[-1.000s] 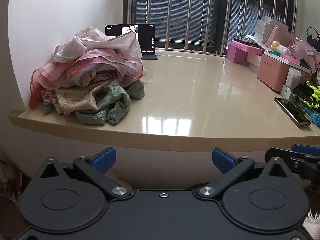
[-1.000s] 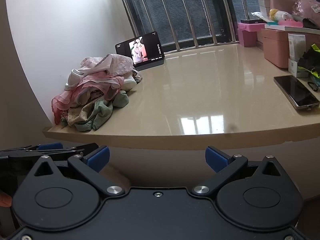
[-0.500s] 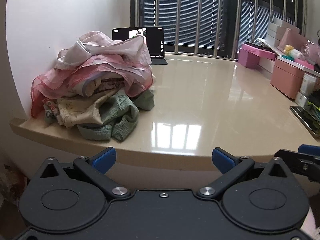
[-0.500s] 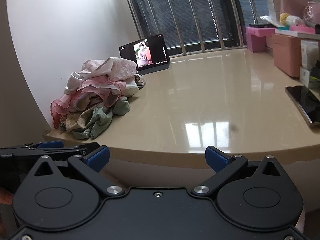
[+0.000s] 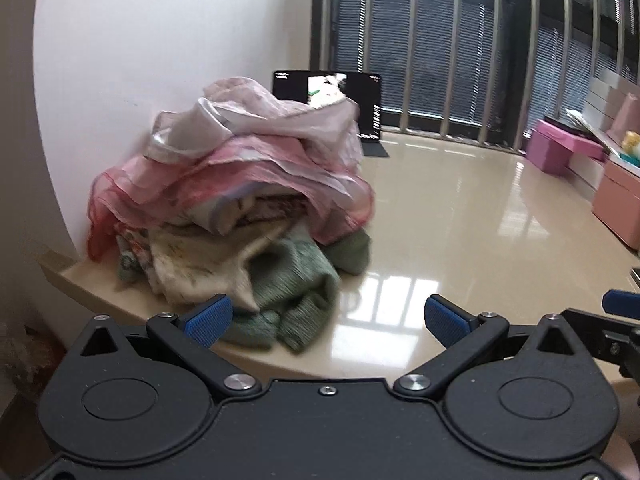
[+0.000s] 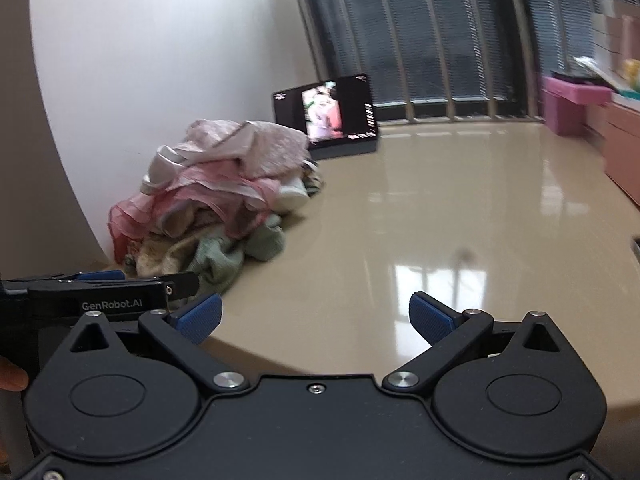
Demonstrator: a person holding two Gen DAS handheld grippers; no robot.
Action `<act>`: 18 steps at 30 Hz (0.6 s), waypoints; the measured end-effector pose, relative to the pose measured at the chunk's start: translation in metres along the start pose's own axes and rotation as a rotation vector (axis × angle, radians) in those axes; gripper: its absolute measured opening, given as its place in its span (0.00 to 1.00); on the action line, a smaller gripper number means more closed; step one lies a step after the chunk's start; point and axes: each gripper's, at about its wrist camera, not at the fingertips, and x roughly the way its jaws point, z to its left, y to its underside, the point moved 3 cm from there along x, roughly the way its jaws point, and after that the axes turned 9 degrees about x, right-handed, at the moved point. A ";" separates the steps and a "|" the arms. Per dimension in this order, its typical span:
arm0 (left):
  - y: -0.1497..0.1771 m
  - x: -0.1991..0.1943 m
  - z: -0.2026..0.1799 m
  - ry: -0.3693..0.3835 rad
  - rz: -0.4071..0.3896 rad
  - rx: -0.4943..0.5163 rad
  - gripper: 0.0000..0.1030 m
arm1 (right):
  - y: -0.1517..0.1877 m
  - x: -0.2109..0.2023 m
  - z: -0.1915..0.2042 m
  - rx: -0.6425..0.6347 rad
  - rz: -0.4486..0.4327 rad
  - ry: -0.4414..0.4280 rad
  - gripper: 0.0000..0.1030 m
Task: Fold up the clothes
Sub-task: 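Reach both grippers into the clothes heap and grasp the pink floral garment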
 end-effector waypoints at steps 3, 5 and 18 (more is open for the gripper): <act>-0.007 0.004 0.017 -0.036 -0.014 -0.027 1.00 | -0.012 0.015 0.013 -0.042 -0.012 -0.017 0.97; -0.011 0.006 0.028 -0.060 -0.019 -0.044 1.00 | -0.020 0.026 0.023 -0.078 -0.021 -0.034 0.97; -0.032 0.024 0.105 -0.152 -0.007 -0.112 1.00 | -0.083 0.142 0.104 -0.305 -0.103 -0.007 0.79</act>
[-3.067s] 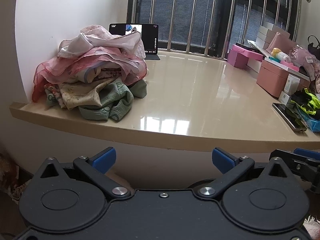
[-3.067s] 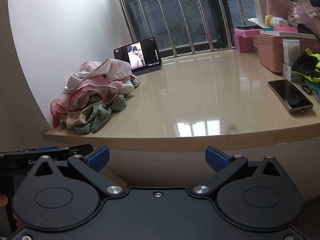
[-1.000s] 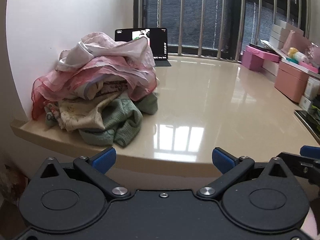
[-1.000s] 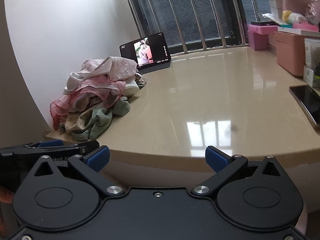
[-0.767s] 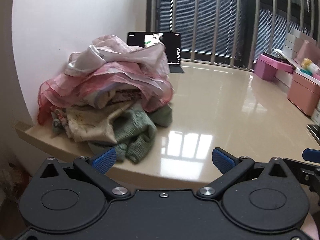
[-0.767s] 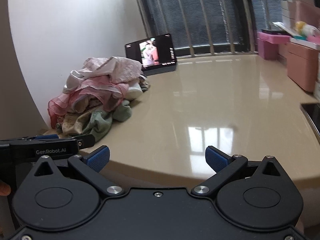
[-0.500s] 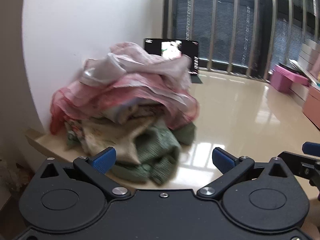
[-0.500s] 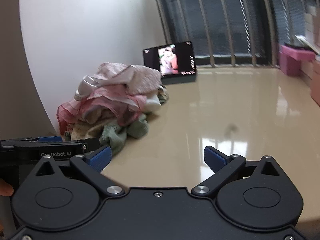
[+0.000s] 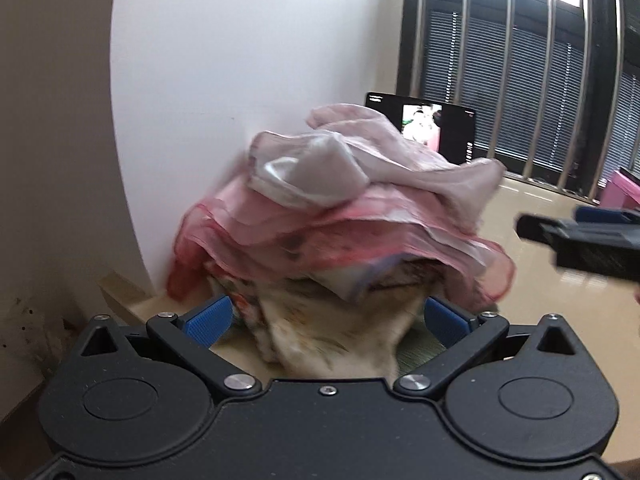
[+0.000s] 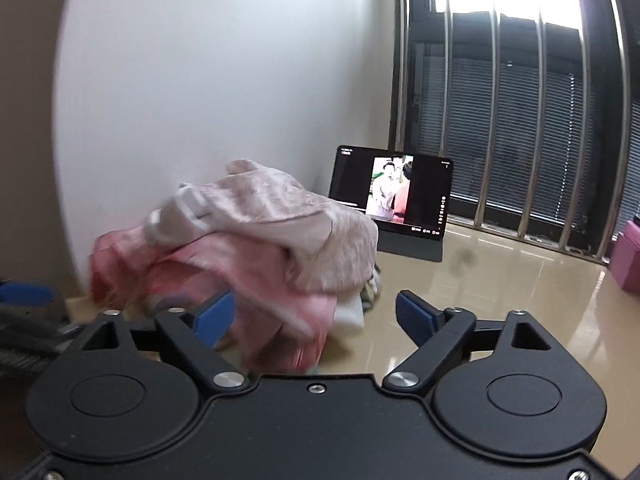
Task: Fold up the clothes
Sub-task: 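Reach both grippers into the clothes heap and grasp the pink floral garment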
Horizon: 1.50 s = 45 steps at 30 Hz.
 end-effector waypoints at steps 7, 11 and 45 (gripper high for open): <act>-0.010 0.007 0.032 -0.057 0.002 -0.024 1.00 | -0.024 0.102 0.014 -0.012 0.067 0.118 0.39; -0.015 0.010 0.046 -0.090 0.006 -0.045 1.00 | -0.030 0.124 0.007 0.029 0.093 0.123 0.17; 0.034 0.037 -0.229 0.458 0.094 0.536 1.00 | 0.036 -0.155 -0.245 0.371 -0.202 0.221 0.01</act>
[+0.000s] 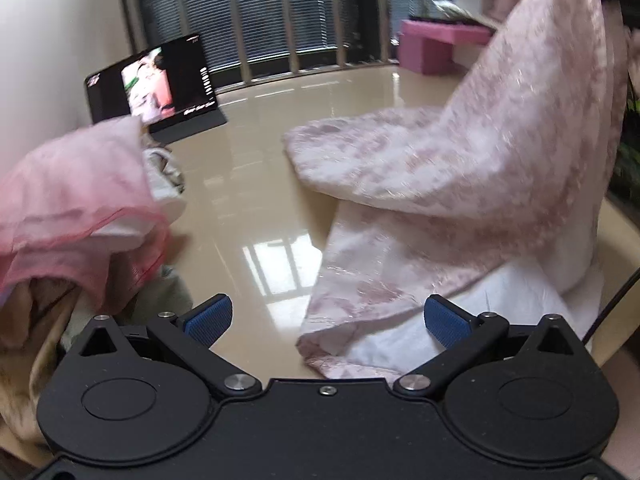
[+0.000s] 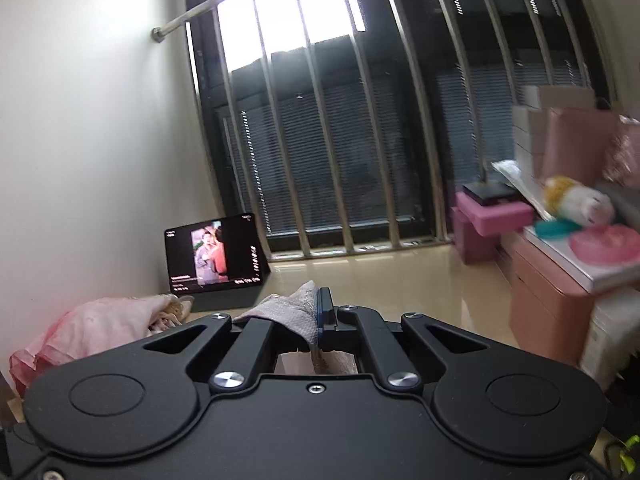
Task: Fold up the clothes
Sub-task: 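Reach both grippers into the clothes heap and grasp the pink floral garment, then lift the pink floral garment with both grippers and shake it out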
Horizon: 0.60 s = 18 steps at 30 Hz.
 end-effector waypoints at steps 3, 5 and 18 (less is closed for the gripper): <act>0.002 0.003 -0.008 -0.039 0.013 0.085 1.00 | 0.007 -0.006 -0.013 0.018 0.013 0.021 0.04; 0.006 0.004 -0.011 -0.068 0.024 0.145 1.00 | 0.014 -0.010 -0.023 0.039 0.025 0.035 0.04; -0.020 0.019 -0.004 -0.087 0.001 0.169 0.09 | 0.030 -0.019 -0.051 0.092 0.039 0.061 0.04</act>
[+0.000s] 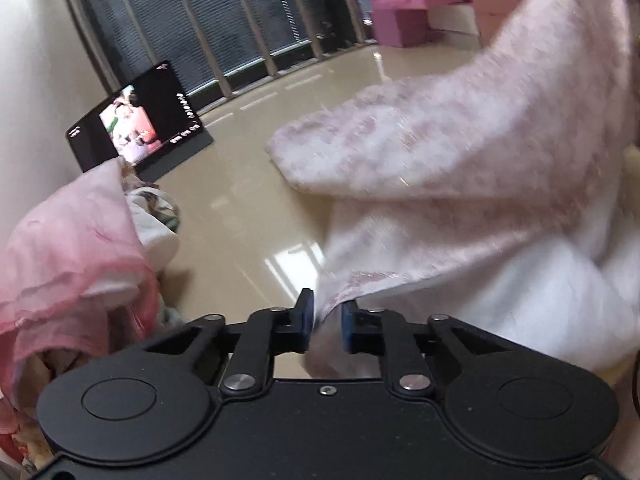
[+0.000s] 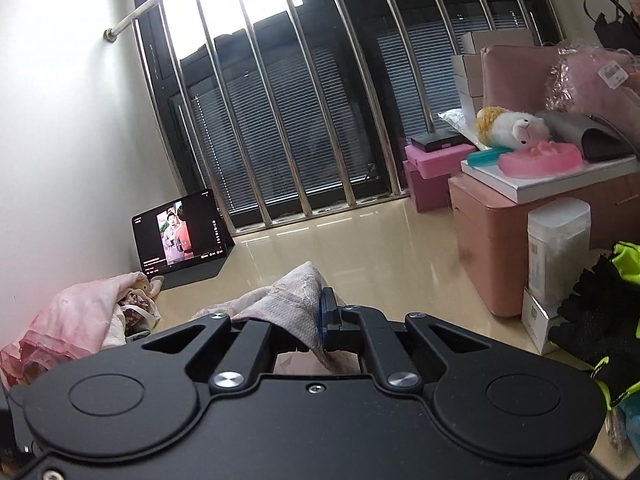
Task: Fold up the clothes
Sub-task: 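Lift the pink floral garment with both grippers and shake it out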
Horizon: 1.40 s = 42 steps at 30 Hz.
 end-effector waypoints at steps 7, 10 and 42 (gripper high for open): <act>-0.046 -0.047 0.066 -0.232 -0.184 -0.109 0.02 | -0.030 -0.018 0.017 -0.087 -0.079 -0.013 0.01; -0.062 -0.083 0.099 -0.329 -0.275 -0.168 0.02 | -0.050 -0.034 0.031 -0.128 -0.136 -0.035 0.01; -0.110 0.041 0.198 -0.088 -0.027 -0.451 0.85 | -0.091 0.108 -0.033 0.088 0.152 0.122 0.84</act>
